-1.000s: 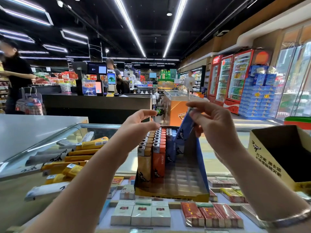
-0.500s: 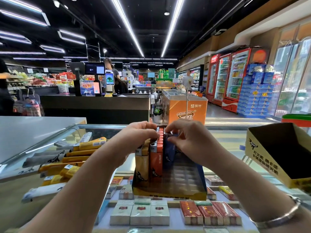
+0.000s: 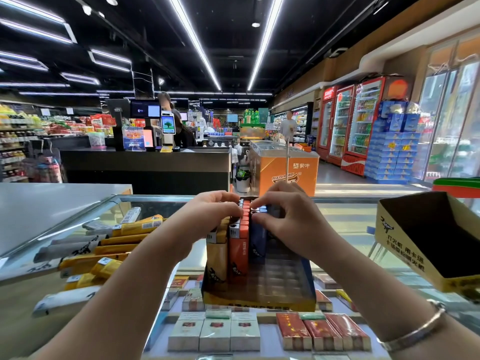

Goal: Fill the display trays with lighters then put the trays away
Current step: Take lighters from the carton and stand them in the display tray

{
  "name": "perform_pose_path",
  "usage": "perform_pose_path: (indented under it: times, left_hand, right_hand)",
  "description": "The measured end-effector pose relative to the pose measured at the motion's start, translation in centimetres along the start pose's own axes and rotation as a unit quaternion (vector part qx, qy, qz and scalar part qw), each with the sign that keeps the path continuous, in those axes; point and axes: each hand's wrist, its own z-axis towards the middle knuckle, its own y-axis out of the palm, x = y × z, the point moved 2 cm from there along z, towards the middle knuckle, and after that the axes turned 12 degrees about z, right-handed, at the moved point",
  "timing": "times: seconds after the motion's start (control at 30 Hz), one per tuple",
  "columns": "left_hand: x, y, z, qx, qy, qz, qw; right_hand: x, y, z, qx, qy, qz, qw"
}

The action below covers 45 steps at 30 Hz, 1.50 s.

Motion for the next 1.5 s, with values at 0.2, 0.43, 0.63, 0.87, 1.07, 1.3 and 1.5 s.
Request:
perform_pose_path:
  times: [0.2,0.43,0.63,0.87,1.07,1.3,1.5]
  left_hand:
    - [0.0,-0.3,-0.2,0.1,0.029,-0.037,0.994]
    - [0.4,-1.7,-1.5,0.252,0.146,-0.022,0.956]
    - [-0.7,-3.2,-4.5,0.259,0.167,0.129,0.943]
    - [-4.1,-6.1,-7.6,0.14,0.021,0.283,0.949]
    - [-5.7,-7.7,-10.3,0.069,-0.102,0.429,0.895]
    - [-6.1,-7.0,-11.8,0.013,-0.111,0.505,0.856]
    - [-6.6,-6.1,-12.1,0.067,-0.032,0.516,0.854]
  right_hand:
    - [2.2,-0.5,0.2,0.002,0.133,0.097,0.986]
    - [2.8,0.6,-0.1,-0.048,0.2,0.212,0.955]
    - [2.8,0.9,0.0,-0.045,0.202,0.222,0.953]
    - [2.7,1.1,-0.2,-0.034,0.204,0.217,0.954]
    - [2.8,1.1,0.0,-0.031,0.204,0.212,0.955]
    - [2.9,1.1,0.1,-0.032,0.206,0.207,0.956]
    - [2.8,1.1,0.0,-0.028,0.205,0.206,0.957]
